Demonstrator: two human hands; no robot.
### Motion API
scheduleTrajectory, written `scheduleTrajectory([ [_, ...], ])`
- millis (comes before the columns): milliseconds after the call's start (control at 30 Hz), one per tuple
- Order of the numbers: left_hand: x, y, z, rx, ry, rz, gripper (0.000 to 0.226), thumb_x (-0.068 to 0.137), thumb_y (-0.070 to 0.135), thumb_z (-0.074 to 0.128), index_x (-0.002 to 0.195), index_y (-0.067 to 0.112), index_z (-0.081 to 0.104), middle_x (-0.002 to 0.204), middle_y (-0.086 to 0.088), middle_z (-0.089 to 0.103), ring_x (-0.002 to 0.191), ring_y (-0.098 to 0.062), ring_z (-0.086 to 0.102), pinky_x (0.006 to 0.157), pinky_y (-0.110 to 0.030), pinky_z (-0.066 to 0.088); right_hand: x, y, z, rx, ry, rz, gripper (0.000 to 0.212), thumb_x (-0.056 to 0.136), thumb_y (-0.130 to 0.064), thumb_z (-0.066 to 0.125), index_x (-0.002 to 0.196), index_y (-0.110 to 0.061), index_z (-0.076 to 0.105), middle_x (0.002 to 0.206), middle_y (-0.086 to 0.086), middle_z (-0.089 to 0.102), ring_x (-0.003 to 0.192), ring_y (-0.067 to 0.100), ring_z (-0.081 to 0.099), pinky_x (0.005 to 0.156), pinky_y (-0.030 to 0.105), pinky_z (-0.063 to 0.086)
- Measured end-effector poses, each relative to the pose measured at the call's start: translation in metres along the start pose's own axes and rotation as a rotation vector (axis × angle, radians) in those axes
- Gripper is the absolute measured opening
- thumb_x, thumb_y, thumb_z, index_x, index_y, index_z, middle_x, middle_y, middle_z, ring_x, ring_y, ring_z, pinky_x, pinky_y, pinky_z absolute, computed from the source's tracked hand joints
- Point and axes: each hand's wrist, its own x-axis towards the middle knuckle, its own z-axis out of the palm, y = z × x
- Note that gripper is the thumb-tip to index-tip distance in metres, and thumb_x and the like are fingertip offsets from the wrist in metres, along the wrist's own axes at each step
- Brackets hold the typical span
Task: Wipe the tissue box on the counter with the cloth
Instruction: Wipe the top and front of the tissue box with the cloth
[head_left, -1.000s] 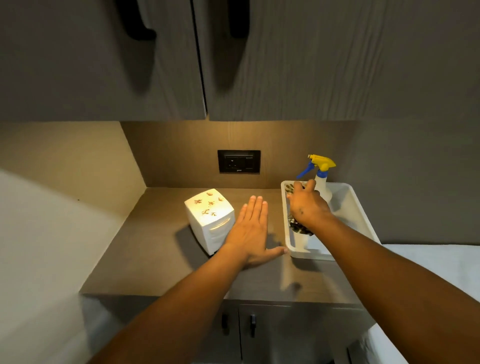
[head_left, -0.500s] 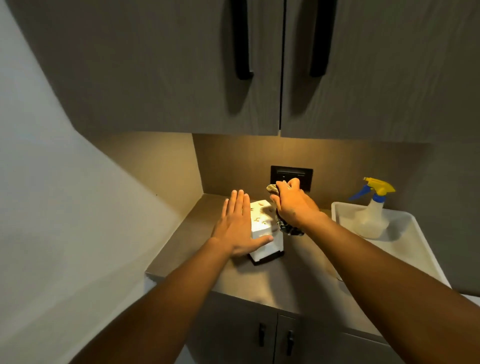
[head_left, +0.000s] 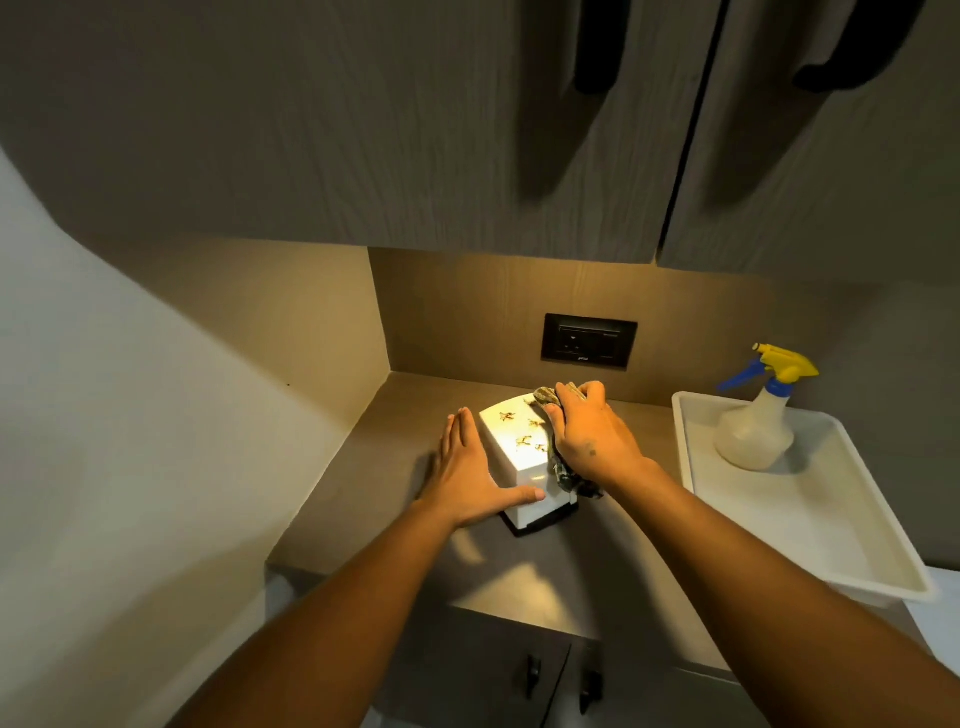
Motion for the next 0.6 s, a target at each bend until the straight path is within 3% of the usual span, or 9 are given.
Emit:
scheduleTrajectory([
  [100, 0.008, 0.000, 0.013, -0.213, -0.016, 0.000, 0.172, 0.036, 0.080, 0.087, 0.160, 0.022, -0.018, 0.171, -0.004, 0.010, 0.155, -0.026, 0.017, 0.124, -0.047, 0.025, -0.001, 0.003, 0.005, -0.017, -0.010, 0.032, 0.048, 0.098, -0.054, 0.025, 0.135, -0.025, 0.038, 0.130, 0.010, 0.036, 0.105, 0.026, 0.051, 0.082, 0.039, 0.050],
  [200, 0.016, -0.002, 0.023, -0.365, 0.021, 0.033, 0.152, 0.040, 0.057, 0.099, 0.156, 0.025, 0.006, 0.156, -0.003, 0.038, 0.140, -0.022, 0.042, 0.109, -0.033, 0.040, 0.002, 0.005, 0.007, -0.028, -0.015, 0.038, 0.050, 0.098, -0.054, 0.025, 0.137, -0.025, 0.038, 0.130, 0.010, 0.036, 0.102, 0.023, 0.051, 0.079, 0.035, 0.047],
  [267, 0.019, -0.004, 0.025, -0.418, 0.039, 0.073, 0.143, 0.041, 0.051, 0.102, 0.151, 0.023, 0.015, 0.151, -0.003, 0.041, 0.138, -0.021, 0.043, 0.107, -0.030, 0.040, 0.008, 0.005, 0.005, -0.038, -0.027, 0.037, 0.047, 0.098, -0.052, 0.025, 0.133, -0.026, 0.042, 0.127, 0.009, 0.037, 0.097, 0.022, 0.052, 0.078, 0.035, 0.047],
  [433, 0.031, -0.006, 0.018, -0.422, 0.009, 0.129, 0.142, 0.043, 0.049, 0.103, 0.152, 0.019, 0.016, 0.154, -0.005, 0.038, 0.141, -0.023, 0.041, 0.115, -0.044, 0.041, 0.029, -0.011, 0.000, -0.138, -0.046, -0.003, 0.028, 0.099, -0.047, 0.031, 0.109, -0.026, 0.048, 0.115, 0.007, 0.041, 0.084, 0.019, 0.051, 0.072, 0.037, 0.049],
  [600, 0.032, -0.009, 0.018, -0.400, 0.005, 0.122, 0.140, 0.045, 0.048, 0.102, 0.152, 0.021, 0.016, 0.154, -0.005, 0.039, 0.142, -0.022, 0.041, 0.115, -0.043, 0.042, 0.011, 0.007, 0.007, -0.160, -0.038, -0.091, 0.042, 0.096, -0.055, 0.030, 0.130, -0.032, 0.038, 0.118, 0.003, 0.037, 0.083, 0.014, 0.047, 0.065, 0.029, 0.046],
])
